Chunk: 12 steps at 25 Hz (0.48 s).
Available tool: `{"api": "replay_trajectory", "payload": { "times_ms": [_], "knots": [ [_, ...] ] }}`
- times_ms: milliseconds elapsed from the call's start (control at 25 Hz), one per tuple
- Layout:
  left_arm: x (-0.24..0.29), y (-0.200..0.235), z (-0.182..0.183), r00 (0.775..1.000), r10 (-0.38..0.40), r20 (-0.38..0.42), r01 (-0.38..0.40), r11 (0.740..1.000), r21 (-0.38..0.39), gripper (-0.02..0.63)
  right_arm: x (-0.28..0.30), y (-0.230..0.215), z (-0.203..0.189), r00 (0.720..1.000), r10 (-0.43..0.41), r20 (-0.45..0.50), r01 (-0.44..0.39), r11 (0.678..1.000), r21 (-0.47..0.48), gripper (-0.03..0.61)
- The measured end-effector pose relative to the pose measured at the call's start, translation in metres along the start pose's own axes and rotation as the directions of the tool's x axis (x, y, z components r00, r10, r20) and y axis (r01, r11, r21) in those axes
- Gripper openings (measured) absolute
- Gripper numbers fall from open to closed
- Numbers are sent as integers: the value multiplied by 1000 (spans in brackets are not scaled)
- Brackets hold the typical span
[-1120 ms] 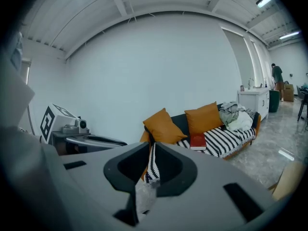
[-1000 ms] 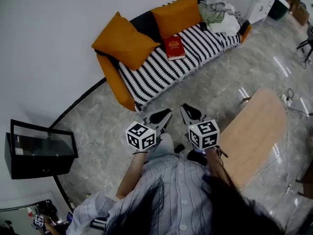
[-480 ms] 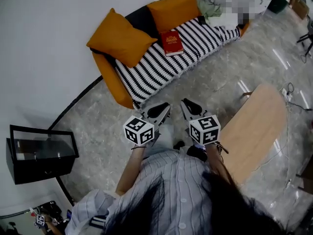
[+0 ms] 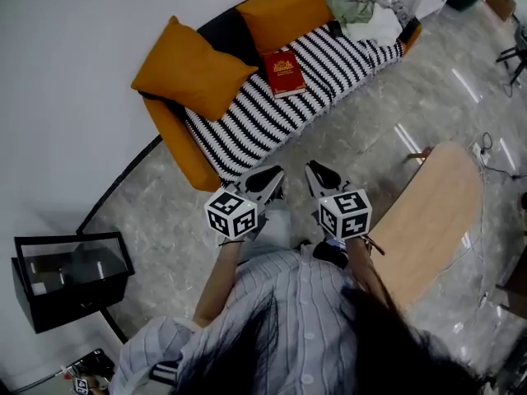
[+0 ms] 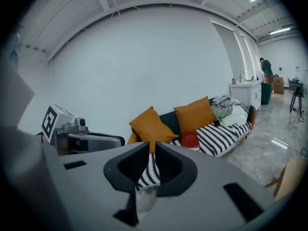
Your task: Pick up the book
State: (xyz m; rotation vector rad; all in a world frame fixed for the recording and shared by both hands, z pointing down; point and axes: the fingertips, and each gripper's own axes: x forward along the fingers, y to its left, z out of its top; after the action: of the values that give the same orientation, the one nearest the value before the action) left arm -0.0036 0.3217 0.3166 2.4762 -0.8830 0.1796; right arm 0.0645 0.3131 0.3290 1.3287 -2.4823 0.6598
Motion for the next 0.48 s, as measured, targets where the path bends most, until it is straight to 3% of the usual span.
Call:
{"api": "replay_trajectory", "payload": {
  "times_ms": [480],
  "knots": [
    [28, 120, 68, 1000, -21, 11, 22, 1000, -16, 23, 114, -22, 60, 998, -53, -31, 54, 998, 32, 49]
  ]
}}
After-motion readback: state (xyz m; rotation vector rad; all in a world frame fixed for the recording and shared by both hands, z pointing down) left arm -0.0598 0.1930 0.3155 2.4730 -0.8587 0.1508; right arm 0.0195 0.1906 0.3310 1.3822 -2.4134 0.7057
